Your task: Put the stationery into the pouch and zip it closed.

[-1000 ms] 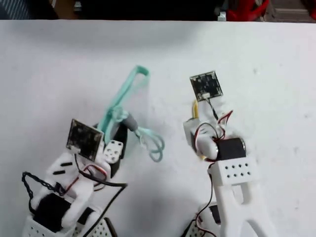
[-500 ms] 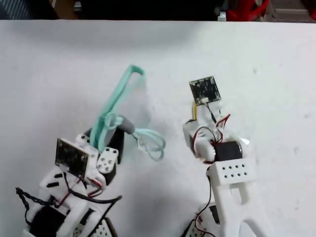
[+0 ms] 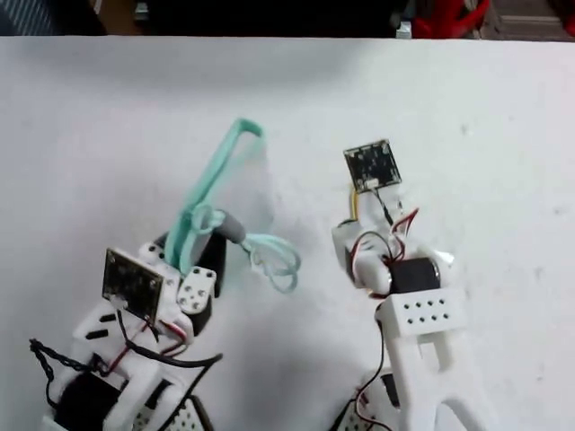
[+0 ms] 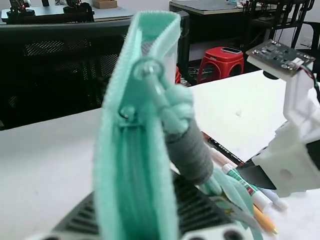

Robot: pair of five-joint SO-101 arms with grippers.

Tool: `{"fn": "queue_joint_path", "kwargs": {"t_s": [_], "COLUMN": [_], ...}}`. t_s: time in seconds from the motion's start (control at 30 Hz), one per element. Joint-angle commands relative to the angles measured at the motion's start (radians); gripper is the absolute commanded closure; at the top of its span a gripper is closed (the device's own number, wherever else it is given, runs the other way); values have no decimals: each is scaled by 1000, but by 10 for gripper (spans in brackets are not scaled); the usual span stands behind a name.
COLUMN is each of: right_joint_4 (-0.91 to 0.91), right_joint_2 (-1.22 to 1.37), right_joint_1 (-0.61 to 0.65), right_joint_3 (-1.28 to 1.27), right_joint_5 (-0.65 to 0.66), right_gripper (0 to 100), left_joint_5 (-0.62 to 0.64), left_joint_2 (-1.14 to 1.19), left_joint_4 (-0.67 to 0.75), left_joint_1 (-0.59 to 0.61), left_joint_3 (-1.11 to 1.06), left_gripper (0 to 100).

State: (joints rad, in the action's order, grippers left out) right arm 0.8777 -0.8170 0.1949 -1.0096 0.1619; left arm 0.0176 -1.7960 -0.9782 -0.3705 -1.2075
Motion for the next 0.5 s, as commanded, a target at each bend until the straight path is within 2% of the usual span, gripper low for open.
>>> {"fn": "queue_joint_path", "kwargs": {"t_s": [0.0,0.37,0.47], "right_joint_4": [-36,-33,-22], "right_joint_2": [-25,-25,-25], "right_joint_1": [4,-7,-16], "right_joint_3": [2,8,11], "right_joint_5": [-8,-6,-8], "right_gripper": [981,979,917], "left_joint_5": [3,2,2], "left_joint_2": [7,7,7], "left_joint_4": [0,-12,-12], "left_joint_1": [-10,-10,-10], "left_joint_3": [8,8,8], "left_gripper": [977,977,977]}}
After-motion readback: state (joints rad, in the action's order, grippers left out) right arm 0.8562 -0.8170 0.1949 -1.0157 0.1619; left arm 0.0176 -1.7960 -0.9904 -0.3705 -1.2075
